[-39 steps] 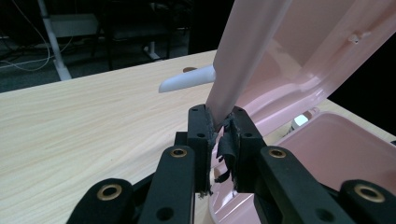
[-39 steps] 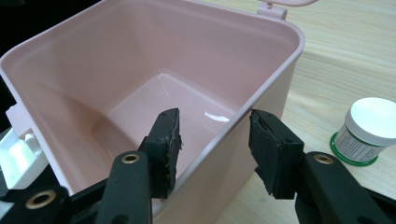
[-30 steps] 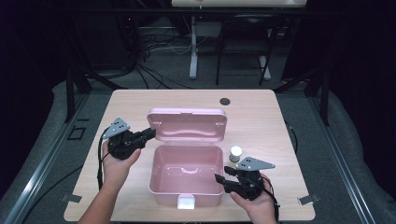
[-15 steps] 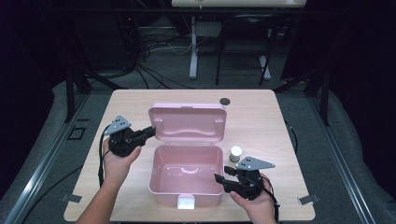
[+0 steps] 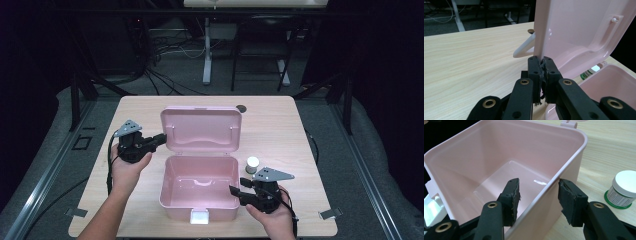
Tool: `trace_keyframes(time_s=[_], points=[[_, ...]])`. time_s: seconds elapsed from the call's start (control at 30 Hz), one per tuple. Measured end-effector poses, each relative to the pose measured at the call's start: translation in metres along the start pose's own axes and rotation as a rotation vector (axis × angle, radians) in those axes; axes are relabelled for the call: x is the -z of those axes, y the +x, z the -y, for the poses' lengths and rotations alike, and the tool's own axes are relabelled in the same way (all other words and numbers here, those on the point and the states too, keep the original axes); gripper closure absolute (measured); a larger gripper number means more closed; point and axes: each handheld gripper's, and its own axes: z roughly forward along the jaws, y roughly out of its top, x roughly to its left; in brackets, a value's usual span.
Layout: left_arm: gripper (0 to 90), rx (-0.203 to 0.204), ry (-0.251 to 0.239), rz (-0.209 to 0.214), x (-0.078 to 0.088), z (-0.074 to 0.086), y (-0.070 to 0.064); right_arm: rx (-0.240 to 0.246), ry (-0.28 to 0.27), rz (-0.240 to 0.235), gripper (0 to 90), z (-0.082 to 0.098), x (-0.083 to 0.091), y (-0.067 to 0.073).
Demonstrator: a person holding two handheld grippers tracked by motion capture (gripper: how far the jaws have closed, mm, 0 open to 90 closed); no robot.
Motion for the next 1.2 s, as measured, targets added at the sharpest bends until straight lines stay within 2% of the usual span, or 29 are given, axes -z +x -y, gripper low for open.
trace_keyframes(time_s=[0.3,0.6,1.2], points=[[86.9,0.04,0.03,-0.01,-0.005,-0.005,0.002,-0.007,0.0,0.0,51.8,0.0,-0.001,0.0],[87.4,0.053,0.052,-0.053,-0.01,-0.008,0.0,-0.007,-0.004,0.004,51.4,0.0,-0.002,0.0],[87.6,0.111,0.109,-0.067,-0.018,-0.015,0.004,-0.01,-0.003,0.007,50.9,0.0,-0.004,-0.001]])
